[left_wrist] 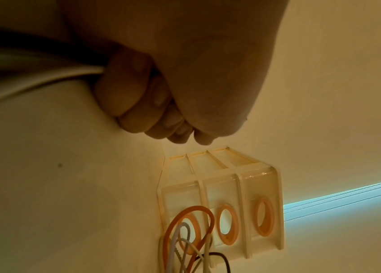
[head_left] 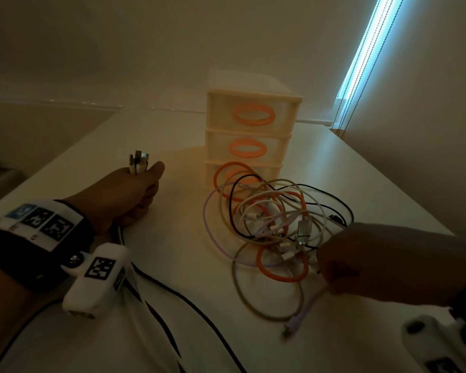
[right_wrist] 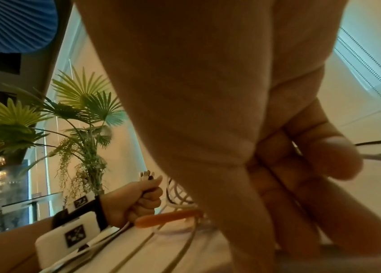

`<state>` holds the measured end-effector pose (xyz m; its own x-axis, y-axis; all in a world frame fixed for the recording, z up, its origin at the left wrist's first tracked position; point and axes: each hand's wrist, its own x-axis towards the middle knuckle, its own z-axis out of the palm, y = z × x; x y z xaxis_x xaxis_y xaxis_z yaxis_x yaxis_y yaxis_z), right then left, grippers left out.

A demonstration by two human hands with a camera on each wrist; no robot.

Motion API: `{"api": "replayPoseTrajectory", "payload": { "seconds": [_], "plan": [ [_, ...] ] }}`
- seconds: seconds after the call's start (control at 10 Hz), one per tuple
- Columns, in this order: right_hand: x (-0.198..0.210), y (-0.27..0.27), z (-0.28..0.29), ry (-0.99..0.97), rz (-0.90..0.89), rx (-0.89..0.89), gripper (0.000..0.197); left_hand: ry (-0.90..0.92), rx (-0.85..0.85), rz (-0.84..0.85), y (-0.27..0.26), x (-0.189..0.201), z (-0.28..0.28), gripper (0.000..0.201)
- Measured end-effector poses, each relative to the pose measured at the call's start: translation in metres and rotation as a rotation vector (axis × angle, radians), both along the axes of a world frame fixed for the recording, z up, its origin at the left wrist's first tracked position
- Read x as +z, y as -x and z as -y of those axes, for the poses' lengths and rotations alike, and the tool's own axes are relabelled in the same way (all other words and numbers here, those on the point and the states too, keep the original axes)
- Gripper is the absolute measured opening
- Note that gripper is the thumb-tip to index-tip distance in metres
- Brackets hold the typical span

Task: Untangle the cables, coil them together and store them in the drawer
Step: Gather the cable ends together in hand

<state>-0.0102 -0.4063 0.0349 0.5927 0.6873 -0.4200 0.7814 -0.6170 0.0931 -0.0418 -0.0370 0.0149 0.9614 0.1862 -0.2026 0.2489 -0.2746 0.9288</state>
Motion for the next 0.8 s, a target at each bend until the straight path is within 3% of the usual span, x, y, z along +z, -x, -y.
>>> {"api": "replayPoseTrajectory", "payload": {
  "seconds": [0.1,0.2,0.3,0.4,0.5,0.8],
  "plan": [
    [0.046,0.037,-0.024,0.13,-0.082,-0.185,0.013,-0.001,-0.001,-0.005,0.0,0.001,0.004,0.056],
    [0.067,0.03,-0.03,-0.092,-0.176,-0.21,0.012,-0.001,0.004,-0.008,0.0,0.002,0.006,0.056],
    [0.079,0.019,-0.05,-0.475,-0.054,-0.165,0.011,0.009,-0.011,-0.018,0.0,0.002,0.006,0.057],
    [0.063,0.002,-0.07,-0.665,-0.001,-0.134,0.009,0.042,-0.036,-0.003,0.001,0.003,0.007,0.055],
    [0.043,-0.01,-0.073,-0.557,0.056,-0.186,0.011,0.119,-0.068,0.027,0.001,0.002,0.011,0.057],
    [0.04,-0.014,-0.047,-0.327,0.056,-0.199,0.022,0.189,-0.066,0.027,-0.003,-0.001,0.014,0.059]
  ]
}}
